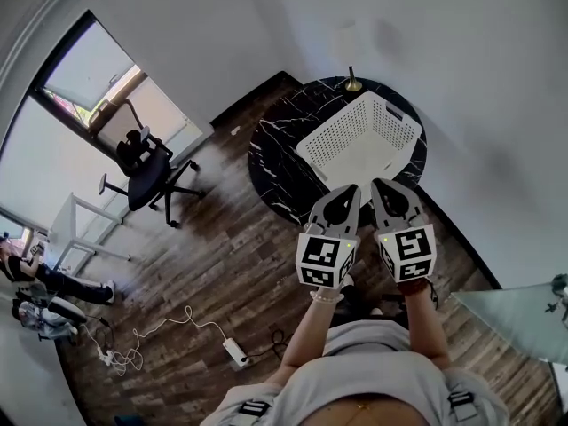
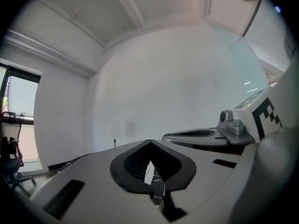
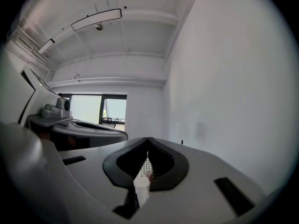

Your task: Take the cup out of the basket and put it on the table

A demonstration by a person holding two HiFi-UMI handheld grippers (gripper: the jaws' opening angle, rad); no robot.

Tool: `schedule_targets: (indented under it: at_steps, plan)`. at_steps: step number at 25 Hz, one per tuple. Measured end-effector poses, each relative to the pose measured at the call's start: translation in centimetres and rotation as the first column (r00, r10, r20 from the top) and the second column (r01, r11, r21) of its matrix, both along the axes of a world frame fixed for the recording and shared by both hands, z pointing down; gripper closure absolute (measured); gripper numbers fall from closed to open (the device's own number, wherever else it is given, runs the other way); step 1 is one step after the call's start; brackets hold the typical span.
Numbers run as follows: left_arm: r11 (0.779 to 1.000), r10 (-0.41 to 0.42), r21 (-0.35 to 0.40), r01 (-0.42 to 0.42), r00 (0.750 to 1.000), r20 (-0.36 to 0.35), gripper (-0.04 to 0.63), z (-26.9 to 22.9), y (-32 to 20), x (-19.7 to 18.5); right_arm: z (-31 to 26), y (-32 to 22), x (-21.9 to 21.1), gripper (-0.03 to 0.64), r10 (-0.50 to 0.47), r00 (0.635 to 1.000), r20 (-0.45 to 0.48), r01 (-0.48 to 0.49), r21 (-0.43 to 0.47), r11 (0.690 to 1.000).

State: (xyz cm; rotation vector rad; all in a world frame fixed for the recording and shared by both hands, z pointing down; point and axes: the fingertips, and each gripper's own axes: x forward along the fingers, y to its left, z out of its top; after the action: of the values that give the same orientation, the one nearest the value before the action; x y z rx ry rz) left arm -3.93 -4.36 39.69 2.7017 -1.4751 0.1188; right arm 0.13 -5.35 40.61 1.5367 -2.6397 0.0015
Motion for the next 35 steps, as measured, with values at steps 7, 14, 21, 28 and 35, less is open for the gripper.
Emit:
schedule_targets:
  at_steps: [7, 14, 21, 28, 35]
  plan:
    - [0.998, 0.059, -0.006, -0.059, 0.998, 0.005, 0.589, 0.3, -4.3, -0.7, 0.0, -4.2, -1.0, 0.607, 0.047, 0.999, 0.003, -0.047, 0.005, 0.999]
    - [0.992, 0.122, -0.024, -0.122, 0.993, 0.0, 0.589, 0.7, -7.6, -2.0, 0.5, -7.5, -2.4, 0.607, 0.101, 0.995, 0.003, -0.101, -0.017, 0.995]
    - [0.986, 0.162, -0.045, -0.162, 0.987, -0.011, 0.589, 1.6, -9.5, -3.9, 1.3, -9.4, -3.7, 0.607, 0.148, 0.989, -0.003, -0.148, -0.037, 0.988]
    - [0.981, 0.19, -0.044, -0.19, 0.982, -0.014, 0.589, 1.9, -10.6, -4.2, 2.3, -10.1, -4.1, 0.607, 0.175, 0.985, 0.003, -0.174, -0.06, 0.983]
    - [0.976, 0.207, -0.069, -0.208, 0.978, -0.018, 0.589, 2.6, -12.0, -3.6, 2.7, -11.0, -3.3, 0.607, 0.199, 0.98, -0.004, -0.199, -0.075, 0.977]
